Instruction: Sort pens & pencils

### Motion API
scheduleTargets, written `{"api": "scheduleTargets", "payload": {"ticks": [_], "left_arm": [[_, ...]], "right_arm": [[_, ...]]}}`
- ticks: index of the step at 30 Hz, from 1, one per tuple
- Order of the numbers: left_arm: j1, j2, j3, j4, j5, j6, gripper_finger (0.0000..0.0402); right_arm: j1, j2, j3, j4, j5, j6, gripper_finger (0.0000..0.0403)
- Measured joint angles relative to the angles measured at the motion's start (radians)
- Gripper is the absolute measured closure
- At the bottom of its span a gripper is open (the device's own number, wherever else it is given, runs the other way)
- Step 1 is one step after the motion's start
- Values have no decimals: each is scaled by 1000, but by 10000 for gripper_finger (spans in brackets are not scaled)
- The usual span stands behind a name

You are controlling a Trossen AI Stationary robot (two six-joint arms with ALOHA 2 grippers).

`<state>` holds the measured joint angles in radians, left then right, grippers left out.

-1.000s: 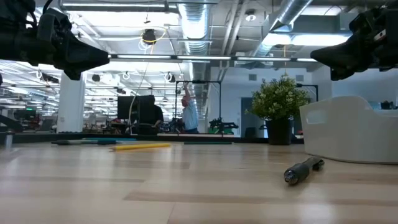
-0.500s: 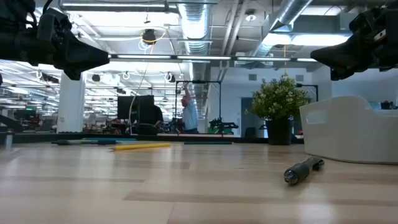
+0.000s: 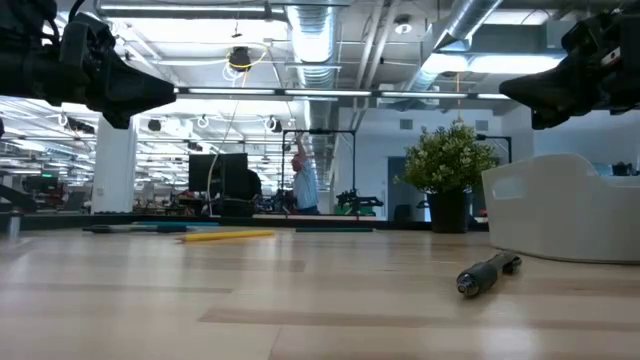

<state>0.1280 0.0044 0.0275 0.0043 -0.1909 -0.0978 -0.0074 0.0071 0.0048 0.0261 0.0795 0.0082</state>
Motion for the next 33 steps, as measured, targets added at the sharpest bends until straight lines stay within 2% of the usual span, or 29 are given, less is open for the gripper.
{"api": "scheduleTargets", "payload": {"ticks": [10,16,26,33], "left_arm": [[1,0,-1,7,-6,39,283],[1,0,-1,7,-6,-36,283],[1,0,-1,8,-7,-68,283],[1,0,-1,8,-8,-66,283]], "right_arm": [[0,0,0,0,0,0,359],[-2,0,0,0,0,-143,359],[-2,0,0,2,0,-145,359],[-2,0,0,4,0,-79,359]]}}
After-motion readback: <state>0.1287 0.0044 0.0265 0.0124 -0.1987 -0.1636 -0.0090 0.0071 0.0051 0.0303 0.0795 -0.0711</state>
